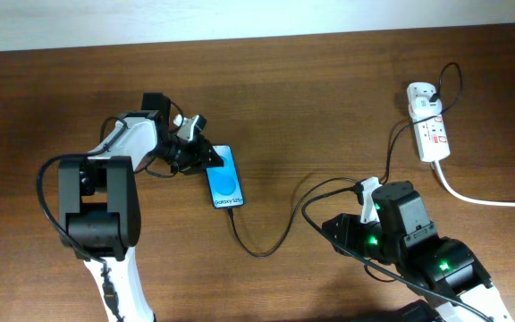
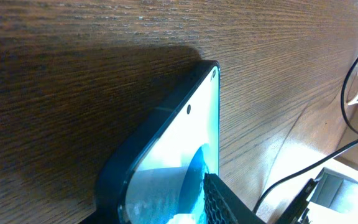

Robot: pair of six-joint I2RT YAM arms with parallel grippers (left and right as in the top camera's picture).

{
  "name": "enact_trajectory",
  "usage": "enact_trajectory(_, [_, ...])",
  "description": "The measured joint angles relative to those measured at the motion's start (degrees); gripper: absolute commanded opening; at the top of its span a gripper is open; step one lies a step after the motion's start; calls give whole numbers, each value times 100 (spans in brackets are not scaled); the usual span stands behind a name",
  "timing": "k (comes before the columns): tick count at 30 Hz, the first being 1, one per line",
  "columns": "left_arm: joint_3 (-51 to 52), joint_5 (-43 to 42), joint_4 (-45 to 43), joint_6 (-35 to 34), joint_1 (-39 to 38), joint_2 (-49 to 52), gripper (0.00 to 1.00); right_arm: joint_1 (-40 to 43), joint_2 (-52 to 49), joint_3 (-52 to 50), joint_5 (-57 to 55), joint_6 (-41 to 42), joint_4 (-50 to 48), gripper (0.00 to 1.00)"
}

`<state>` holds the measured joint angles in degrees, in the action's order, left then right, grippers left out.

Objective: Plug charger to phone and switch on socket
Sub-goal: 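Lower the phone flat onto the table and open the left gripper, then raise the left gripper away and move the right gripper toward the power strip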

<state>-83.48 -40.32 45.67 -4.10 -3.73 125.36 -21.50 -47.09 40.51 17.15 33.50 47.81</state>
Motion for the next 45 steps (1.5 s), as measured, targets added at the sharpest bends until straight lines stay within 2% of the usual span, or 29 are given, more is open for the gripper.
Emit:
enact_trajectory(7, [-33,181,85,0,0,-33,34,0,0,0,-22,-33,33,38])
enact_trajectory(18, [-55,518,175,0,-2,-118,41,0,0,0,-24,-33,168,39])
enact_trajectory(25, [-103,713,251,0,-7,-142,38,0,0,0,-24,-33,197,39])
enact_trajectory(34, [-577,1346,898,-2,28,-179,34,0,0,0,-24,-42,208,39])
enact_trajectory(37, [-734,1429,1005,-2,33,-544,35,0,0,0,-24,-48,212,32])
enact_trajectory(43, [-881,1488,1178,-2,33,-2277,41,0,2,0,-26,-55,212,27])
enact_trajectory(45, [-922,1488,1390,-2,33,-3018,47,0,31,0,-26,-48,214,26])
